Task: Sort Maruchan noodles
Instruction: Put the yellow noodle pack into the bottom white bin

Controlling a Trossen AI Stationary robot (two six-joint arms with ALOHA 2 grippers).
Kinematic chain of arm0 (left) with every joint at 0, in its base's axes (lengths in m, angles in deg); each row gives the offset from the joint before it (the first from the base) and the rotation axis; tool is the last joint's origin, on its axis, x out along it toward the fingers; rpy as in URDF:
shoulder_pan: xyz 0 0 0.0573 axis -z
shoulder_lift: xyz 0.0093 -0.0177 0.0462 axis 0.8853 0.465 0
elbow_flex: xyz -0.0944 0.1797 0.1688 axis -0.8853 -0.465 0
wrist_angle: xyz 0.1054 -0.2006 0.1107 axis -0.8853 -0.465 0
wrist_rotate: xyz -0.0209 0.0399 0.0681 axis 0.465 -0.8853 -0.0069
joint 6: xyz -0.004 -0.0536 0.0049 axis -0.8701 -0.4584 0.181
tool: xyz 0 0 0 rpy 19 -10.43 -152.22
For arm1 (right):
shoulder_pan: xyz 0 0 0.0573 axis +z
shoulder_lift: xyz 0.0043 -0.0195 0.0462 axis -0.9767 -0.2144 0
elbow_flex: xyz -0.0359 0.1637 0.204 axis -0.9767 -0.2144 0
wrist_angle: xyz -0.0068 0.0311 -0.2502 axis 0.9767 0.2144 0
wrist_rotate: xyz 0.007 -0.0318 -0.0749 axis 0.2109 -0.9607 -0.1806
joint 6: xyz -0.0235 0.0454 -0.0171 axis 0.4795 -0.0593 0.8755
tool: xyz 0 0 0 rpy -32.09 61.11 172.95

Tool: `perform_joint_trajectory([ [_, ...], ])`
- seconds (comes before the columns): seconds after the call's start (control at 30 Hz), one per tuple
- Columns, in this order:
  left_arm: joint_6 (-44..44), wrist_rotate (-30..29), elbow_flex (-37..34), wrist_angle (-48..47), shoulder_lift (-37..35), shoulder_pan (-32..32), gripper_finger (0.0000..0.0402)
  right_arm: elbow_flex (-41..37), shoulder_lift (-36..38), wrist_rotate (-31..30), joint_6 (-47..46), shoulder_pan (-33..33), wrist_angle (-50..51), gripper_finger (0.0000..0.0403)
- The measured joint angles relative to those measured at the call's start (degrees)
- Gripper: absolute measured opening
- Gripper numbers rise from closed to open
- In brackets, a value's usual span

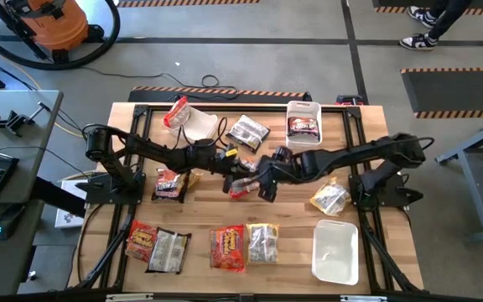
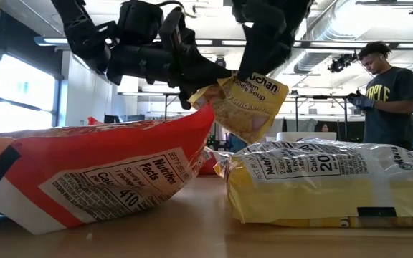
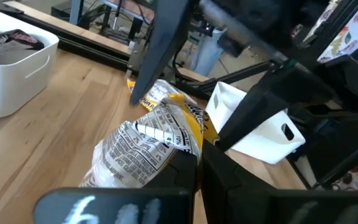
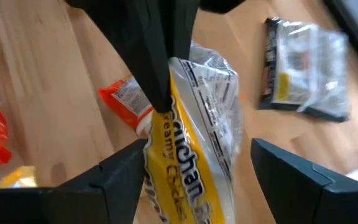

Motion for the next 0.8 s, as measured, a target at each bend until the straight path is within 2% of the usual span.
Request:
perform_joint_trajectory([
  [0.1, 0.5, 0.9, 0.0, 0.4, 0.0, -0.3, 0.0, -2.3, -0.1, 2.7, -0.2, -1.0, -3.4, 0.0268],
  [0.33, 0.5, 3.0, 0.0, 0.9, 0.0, -1.2, 0.0, -5.4, -0.1, 2.6, -0.3, -1.3, -7.3, 0.0255],
  [0.43, 0.4, 4.1, 0.0, 2.3, 0.0, -1.5, 0.0, -5.5, -0.1, 2.7, -1.2, -1.3, -7.5, 0.0221],
  [0.67, 2.2, 6.8, -0.1, 2.3, -1.6, -2.3, 0.0026, -5.5, 0.0, 3.3, -1.2, -1.1, -9.1, 0.0104],
  [0.8, 4.5, 6.9, -2.1, 1.1, -6.9, -4.2, 0.0056, -5.5, 1.4, 3.3, -0.4, -0.4, -8.4, 0.0083],
])
